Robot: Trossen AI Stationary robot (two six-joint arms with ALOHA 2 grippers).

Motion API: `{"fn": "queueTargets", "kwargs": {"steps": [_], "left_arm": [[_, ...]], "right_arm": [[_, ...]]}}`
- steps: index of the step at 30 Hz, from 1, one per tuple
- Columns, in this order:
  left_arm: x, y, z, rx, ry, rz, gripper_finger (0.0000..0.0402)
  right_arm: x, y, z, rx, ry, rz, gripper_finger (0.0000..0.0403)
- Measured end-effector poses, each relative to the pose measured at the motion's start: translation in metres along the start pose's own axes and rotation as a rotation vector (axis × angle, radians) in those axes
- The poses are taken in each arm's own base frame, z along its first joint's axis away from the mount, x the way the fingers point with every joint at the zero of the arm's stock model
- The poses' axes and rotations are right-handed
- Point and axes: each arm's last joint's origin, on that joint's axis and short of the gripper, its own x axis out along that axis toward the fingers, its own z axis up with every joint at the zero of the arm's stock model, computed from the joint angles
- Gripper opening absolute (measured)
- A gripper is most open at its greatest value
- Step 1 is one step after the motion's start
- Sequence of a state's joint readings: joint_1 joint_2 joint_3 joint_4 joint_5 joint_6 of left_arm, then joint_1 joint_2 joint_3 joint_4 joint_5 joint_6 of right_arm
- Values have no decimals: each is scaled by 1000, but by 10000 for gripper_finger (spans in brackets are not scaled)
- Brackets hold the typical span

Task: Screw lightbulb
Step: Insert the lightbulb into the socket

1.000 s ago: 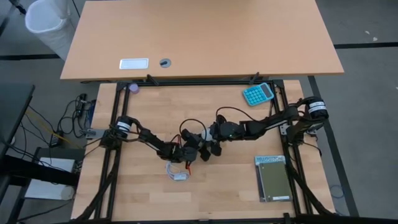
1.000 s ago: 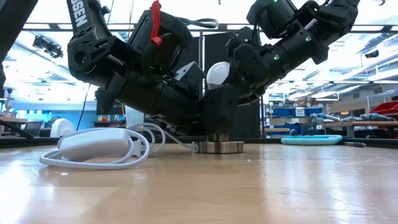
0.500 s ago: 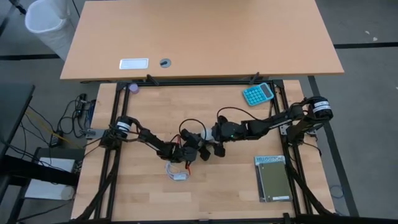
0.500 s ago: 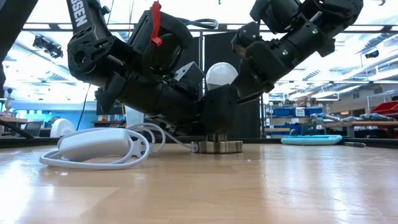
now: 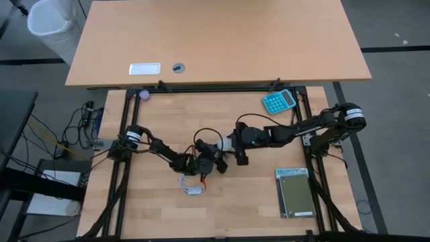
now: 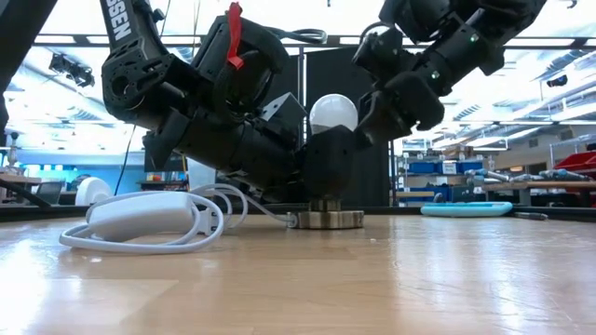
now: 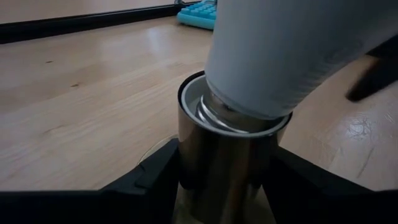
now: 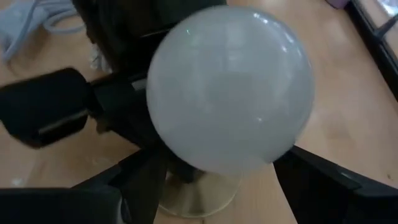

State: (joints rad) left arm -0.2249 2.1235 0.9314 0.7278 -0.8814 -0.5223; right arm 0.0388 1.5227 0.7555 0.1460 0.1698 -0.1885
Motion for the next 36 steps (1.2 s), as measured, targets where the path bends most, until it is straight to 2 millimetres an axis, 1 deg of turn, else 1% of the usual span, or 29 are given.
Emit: {"fn": "queueTargets", "kwargs": {"steps": [3, 10, 16, 21, 28, 32, 36], "left_arm": [[0, 0, 0, 0, 0, -1, 206], [0, 0, 0, -3, 9, -17, 206], [0, -1, 0, -5, 16, -31, 206], [0, -1, 0, -6, 19, -36, 206], [0, -1, 0, -9, 21, -42, 206], [0, -1, 0, -11, 20, -43, 206], [0, -2, 0, -13, 19, -45, 206]], "right_arm": [[1, -6, 2, -35, 16, 38, 287], [-5, -14, 26, -189, 80, 61, 304], [-8, -18, 33, -246, 97, 81, 326], [-8, -18, 36, -253, 98, 96, 338], [-5, -18, 38, -267, 83, 96, 338], [-7, -18, 42, -273, 86, 103, 330], [-2, -16, 38, -278, 97, 134, 319]]}}
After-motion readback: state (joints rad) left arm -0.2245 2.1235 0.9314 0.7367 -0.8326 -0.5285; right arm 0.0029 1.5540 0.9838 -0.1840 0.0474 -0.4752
